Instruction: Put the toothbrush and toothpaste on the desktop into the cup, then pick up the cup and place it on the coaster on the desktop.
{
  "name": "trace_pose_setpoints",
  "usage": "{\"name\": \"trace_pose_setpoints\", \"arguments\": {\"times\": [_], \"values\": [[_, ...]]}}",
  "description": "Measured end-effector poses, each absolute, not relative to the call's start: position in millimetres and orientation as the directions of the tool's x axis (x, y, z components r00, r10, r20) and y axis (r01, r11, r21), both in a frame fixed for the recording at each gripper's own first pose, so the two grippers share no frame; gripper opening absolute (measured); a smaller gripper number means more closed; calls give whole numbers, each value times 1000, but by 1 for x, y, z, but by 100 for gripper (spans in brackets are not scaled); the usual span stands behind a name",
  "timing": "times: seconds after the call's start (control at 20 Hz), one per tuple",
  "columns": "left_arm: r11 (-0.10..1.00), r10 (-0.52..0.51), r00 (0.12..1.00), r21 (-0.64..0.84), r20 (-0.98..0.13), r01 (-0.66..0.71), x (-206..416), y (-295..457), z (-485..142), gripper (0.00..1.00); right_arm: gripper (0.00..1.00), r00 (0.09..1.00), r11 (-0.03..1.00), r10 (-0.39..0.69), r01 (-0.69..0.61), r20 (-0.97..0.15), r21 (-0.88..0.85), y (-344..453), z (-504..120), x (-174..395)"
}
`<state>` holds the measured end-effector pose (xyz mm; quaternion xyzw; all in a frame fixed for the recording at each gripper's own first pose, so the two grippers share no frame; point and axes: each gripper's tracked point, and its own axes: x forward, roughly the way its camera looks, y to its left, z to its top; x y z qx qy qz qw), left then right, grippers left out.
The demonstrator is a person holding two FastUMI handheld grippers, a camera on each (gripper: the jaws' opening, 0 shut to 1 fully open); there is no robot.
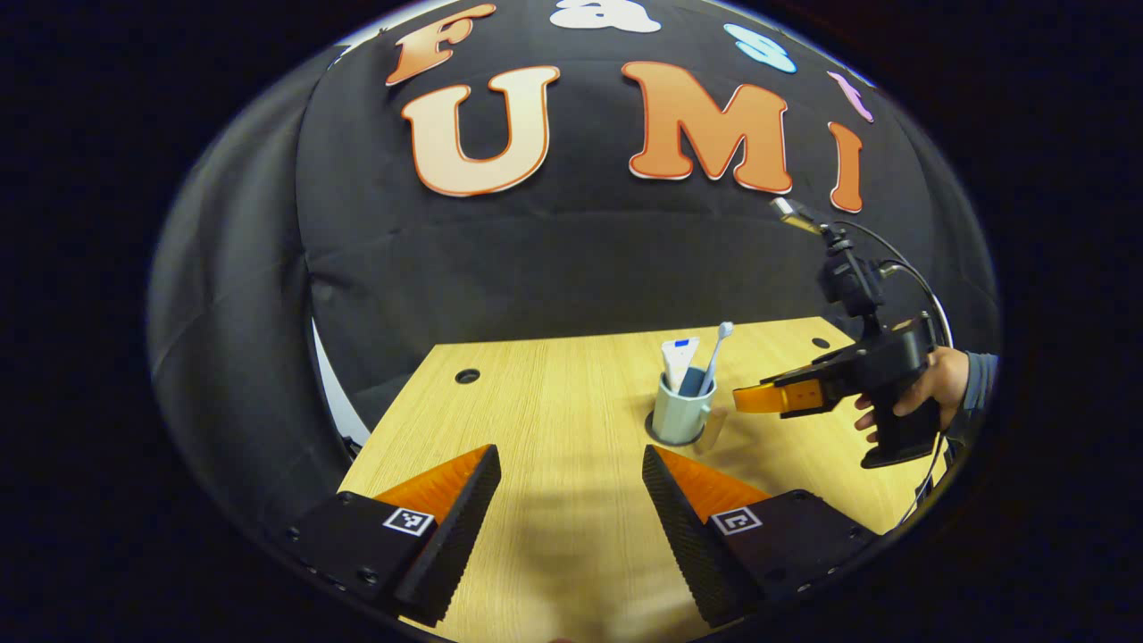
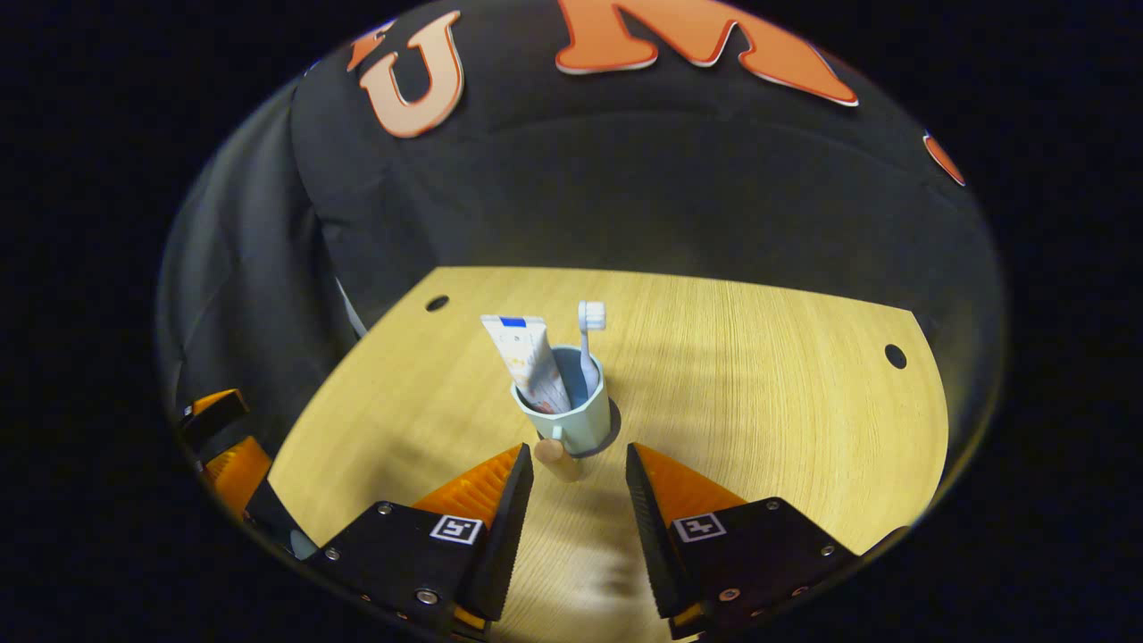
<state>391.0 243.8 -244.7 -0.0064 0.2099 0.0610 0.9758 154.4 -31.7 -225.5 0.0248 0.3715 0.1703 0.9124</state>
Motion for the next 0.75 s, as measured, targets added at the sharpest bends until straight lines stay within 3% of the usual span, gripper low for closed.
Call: {"name": "trace_pose_setpoints", "arguments": {"times": [0.15, 0.3, 0.4, 0.75], "values": [[992, 123, 933, 16, -338, -125, 395, 223, -212, 96, 69, 763, 941, 336, -301, -553, 156, -60, -170, 146], [993, 121, 956, 17, -267, -121, 394, 202, -177, 96, 87, 832, 944, 331, -294, -444, 151, -83, -122, 133], [993, 114, 971, 16, -211, -113, 393, 185, -152, 96, 92, 858, 944, 330, -299, -394, 140, -97, -98, 115], [999, 52, 998, -4, 16, -52, 380, 130, -75, 95, 96, 955, 964, 265, -266, -131, 10, -140, -13, 76]]}}
